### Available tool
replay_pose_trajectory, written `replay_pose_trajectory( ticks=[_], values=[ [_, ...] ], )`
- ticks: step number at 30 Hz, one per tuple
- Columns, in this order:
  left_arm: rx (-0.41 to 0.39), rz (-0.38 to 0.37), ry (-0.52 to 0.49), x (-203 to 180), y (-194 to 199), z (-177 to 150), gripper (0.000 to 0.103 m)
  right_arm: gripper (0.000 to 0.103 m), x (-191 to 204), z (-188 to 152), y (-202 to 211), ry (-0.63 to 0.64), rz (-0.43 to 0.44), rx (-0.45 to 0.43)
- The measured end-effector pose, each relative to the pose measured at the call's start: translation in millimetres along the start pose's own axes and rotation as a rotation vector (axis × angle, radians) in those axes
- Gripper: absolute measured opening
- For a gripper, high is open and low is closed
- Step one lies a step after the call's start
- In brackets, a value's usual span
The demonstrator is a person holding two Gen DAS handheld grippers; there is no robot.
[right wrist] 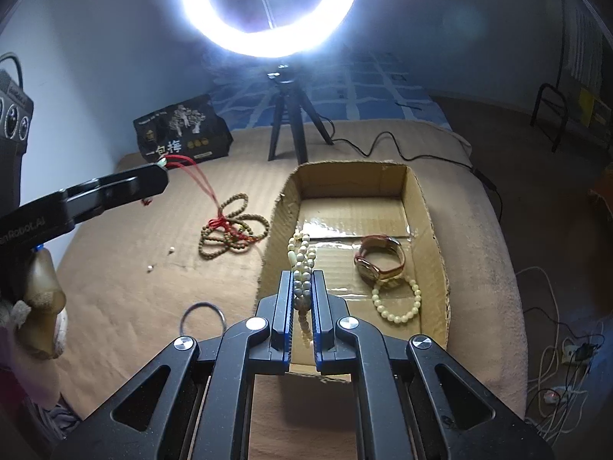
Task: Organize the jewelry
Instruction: 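Carry the pendant in left gripper while right gripper carries the pearl necklace over the box, then open left gripper dropping the pendant into the box while right releases the necklace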
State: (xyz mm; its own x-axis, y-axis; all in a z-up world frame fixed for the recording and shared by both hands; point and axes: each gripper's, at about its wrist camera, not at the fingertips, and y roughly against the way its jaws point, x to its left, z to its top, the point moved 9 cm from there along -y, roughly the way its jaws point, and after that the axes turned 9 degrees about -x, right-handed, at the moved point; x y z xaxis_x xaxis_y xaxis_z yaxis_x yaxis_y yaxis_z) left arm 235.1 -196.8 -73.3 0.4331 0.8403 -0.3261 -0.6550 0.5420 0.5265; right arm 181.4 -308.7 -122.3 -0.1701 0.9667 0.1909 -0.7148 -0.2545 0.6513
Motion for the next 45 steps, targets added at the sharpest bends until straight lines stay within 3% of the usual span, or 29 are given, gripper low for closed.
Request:
replay_pose_trajectory(
  ticks=[15, 30, 33, 35, 36, 45],
  values=[
    [0.11, 0.022, -0.001, -4, -70, -26, 0.015, 0.007, -20, -17, -28, -0.064, 0.003, 0.065],
    [0.153, 0.043, -0.034, -11, -91, -42, 0.015, 0.007, -27, -30, -43, -0.072, -0.02, 0.111],
    [0.159, 0.044, -0.045, -13, -91, -43, 0.017, 0.02, -28, -29, -43, -0.071, -0.035, 0.107],
    [0.156, 0.045, -0.047, -14, -90, -43, 0.038, 0.046, -30, -28, -42, -0.075, -0.038, 0.098],
    [0.151, 0.048, -0.048, -15, -89, -42, 0.038, 0.05, -31, -28, -41, -0.076, -0.041, 0.093],
    [0.139, 0.064, -0.063, -11, -81, -39, 0.038, 0.052, -32, -28, -40, -0.072, -0.065, 0.095]
  ],
)
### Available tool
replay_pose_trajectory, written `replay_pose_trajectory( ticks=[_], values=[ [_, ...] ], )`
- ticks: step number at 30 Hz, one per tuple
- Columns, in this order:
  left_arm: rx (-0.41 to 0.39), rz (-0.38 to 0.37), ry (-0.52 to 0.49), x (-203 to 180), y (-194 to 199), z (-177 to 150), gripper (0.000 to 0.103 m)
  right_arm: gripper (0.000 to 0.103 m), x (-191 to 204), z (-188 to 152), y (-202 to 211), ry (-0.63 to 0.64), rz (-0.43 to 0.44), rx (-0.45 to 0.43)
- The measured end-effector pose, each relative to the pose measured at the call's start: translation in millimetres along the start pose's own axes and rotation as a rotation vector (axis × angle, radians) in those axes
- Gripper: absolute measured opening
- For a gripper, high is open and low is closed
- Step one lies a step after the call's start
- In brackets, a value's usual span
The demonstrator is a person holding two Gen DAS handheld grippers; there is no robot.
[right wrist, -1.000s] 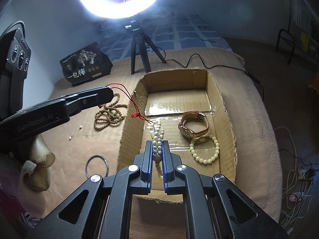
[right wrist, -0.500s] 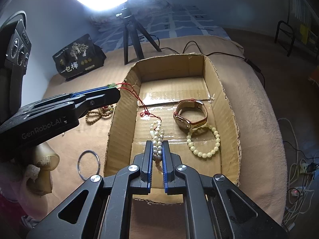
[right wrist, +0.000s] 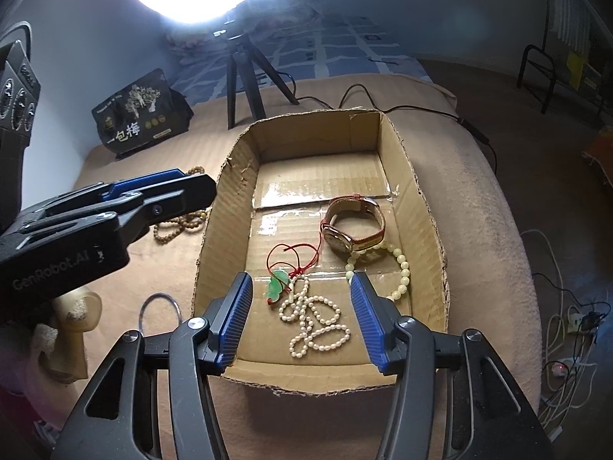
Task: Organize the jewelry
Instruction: 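Open left gripper dropping the pendant into the box while right releases the necklace, then withdraw both grippers from the box toward the remaining jewelry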
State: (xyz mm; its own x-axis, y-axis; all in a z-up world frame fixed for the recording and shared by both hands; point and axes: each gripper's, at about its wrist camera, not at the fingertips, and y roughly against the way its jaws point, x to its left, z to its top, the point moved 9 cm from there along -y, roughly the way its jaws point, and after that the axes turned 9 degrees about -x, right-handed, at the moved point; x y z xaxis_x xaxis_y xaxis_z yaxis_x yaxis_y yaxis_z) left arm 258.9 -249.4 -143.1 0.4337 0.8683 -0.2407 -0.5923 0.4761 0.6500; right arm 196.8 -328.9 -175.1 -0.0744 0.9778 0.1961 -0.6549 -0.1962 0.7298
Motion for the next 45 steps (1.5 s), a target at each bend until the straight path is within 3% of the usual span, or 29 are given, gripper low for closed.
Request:
replay_pose_trajectory(
  ticks=[4, 15, 27, 45],
  values=[
    [-0.015, 0.013, -0.004, 5, 9, 3, 0.038, 0.053, 1, 2, 2, 0.0, -0.006, -0.011],
    [-0.051, 0.049, -0.018, 42, 44, 6, 0.038, 0.07, 16, 17, 13, -0.05, 0.025, -0.081],
    [-0.069, 0.127, 0.038, 118, 93, -5, 0.038, 0.071, 53, 26, 15, 0.016, 0.061, -0.139],
    [-0.026, 0.174, 0.124, 203, 124, -53, 0.038, 0.071, 134, -8, 15, 0.191, 0.185, -0.082]
  ],
)
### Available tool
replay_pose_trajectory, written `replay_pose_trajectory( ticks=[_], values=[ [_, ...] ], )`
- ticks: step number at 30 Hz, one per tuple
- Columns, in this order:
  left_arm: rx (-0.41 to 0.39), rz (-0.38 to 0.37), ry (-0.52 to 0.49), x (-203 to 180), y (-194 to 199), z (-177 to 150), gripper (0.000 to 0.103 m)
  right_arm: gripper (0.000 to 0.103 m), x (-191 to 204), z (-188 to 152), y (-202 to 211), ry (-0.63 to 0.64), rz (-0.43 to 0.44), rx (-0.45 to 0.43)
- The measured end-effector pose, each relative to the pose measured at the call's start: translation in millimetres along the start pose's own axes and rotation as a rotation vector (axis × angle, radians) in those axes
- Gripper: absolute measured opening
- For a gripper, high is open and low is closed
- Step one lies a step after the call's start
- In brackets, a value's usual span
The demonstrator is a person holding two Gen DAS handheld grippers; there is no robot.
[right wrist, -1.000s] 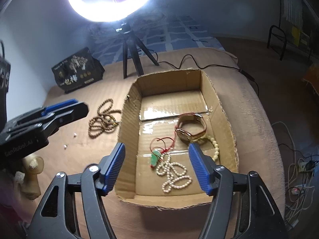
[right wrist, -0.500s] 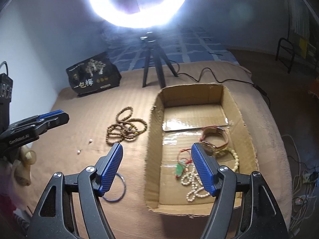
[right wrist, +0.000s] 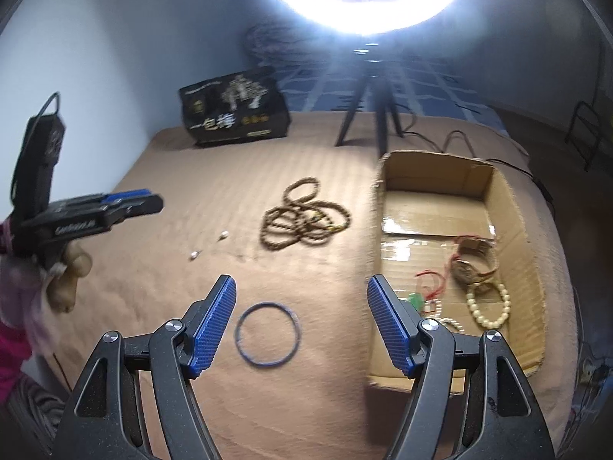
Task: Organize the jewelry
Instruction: 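Withdraw both grippers from the box toward the remaining jewelry, then close left gripper on a pearl stud earring while right gripper closes around the blue bangle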
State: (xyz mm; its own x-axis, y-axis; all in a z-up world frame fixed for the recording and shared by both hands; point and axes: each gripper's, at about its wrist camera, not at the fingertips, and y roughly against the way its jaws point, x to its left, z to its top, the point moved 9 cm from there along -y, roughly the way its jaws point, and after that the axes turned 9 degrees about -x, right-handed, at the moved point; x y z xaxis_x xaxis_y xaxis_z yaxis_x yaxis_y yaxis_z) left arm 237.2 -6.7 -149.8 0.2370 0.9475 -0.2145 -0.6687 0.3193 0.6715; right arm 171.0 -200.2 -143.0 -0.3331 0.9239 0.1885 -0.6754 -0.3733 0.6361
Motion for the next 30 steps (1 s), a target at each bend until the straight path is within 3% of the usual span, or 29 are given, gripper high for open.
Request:
replay_pose_trajectory(
  ticks=[5, 11, 18, 30],
  values=[
    [0.043, 0.001, 0.014, 12, -7, -18, 0.038, 0.081, 29, -18, -13, 0.07, 0.027, 0.037],
    [0.086, -0.007, -0.009, 17, -15, -40, 0.038, 0.081, 49, -50, -32, 0.14, 0.011, 0.115],
    [0.132, -0.022, 0.002, 19, -26, -57, 0.038, 0.081, 41, -77, -53, 0.089, -0.04, 0.212],
    [0.172, -0.018, -0.033, 13, -44, -70, 0.03, 0.081, 33, -82, -69, 0.081, -0.093, 0.233]
  ],
)
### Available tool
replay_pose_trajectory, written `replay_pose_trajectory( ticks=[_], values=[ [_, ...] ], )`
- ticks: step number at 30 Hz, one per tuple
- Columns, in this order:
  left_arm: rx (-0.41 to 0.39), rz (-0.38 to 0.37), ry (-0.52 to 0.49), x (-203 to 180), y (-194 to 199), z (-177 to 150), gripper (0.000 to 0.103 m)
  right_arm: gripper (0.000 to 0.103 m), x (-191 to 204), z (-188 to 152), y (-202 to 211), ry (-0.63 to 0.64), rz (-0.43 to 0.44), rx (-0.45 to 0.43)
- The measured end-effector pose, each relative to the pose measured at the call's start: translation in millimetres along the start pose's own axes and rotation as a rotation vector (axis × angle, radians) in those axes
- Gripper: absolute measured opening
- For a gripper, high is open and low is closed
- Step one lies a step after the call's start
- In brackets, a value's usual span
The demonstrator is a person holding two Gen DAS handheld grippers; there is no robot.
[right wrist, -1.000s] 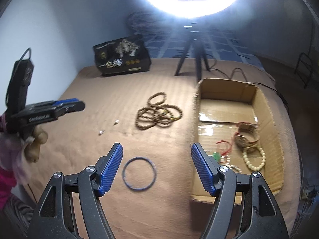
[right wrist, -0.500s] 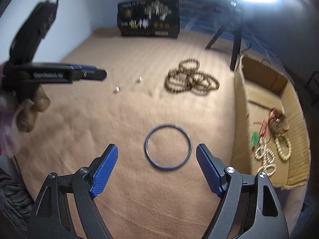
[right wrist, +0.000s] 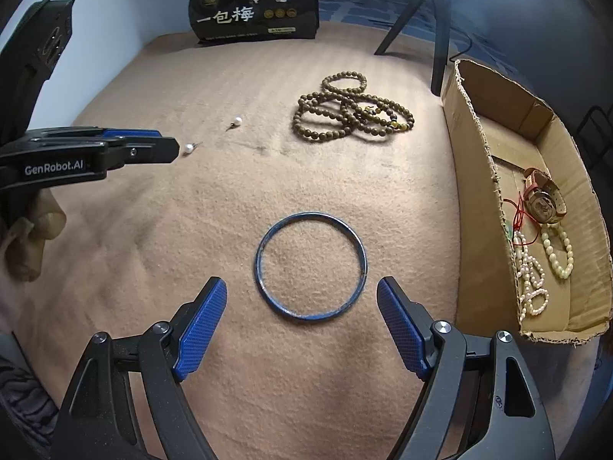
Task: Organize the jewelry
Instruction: 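Close left gripper on a pearl stud earring while right gripper closes around the blue bangle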
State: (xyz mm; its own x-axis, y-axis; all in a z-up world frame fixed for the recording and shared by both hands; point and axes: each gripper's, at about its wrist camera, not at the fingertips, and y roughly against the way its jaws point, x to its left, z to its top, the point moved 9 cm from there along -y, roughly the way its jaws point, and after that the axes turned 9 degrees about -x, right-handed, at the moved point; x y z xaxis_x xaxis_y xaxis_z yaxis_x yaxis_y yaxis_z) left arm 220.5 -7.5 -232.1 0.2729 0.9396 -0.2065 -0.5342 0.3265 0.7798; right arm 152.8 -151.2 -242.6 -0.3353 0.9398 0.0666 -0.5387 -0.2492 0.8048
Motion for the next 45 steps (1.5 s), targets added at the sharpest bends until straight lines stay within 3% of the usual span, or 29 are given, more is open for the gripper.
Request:
replay_pose_trajectory(
  ticks=[18, 29, 38, 40, 45],
  values=[
    [0.028, 0.05, -0.056, 5, -29, -5, 0.028, 0.081, -7, -1, -17, -0.011, -0.01, 0.023],
    [0.041, 0.062, -0.07, 8, -38, -9, 0.009, 0.081, -4, 1, -28, 0.023, -0.025, 0.03],
    [0.037, 0.061, -0.071, 8, -39, -8, 0.005, 0.08, -5, 3, -33, 0.047, -0.026, 0.064],
    [0.036, 0.06, -0.071, 9, -39, -8, 0.004, 0.072, -4, 4, -34, 0.058, -0.022, 0.062],
    [0.036, 0.062, -0.071, 9, -39, -8, 0.004, 0.071, -1, 3, -32, 0.074, -0.024, 0.058]
  ],
)
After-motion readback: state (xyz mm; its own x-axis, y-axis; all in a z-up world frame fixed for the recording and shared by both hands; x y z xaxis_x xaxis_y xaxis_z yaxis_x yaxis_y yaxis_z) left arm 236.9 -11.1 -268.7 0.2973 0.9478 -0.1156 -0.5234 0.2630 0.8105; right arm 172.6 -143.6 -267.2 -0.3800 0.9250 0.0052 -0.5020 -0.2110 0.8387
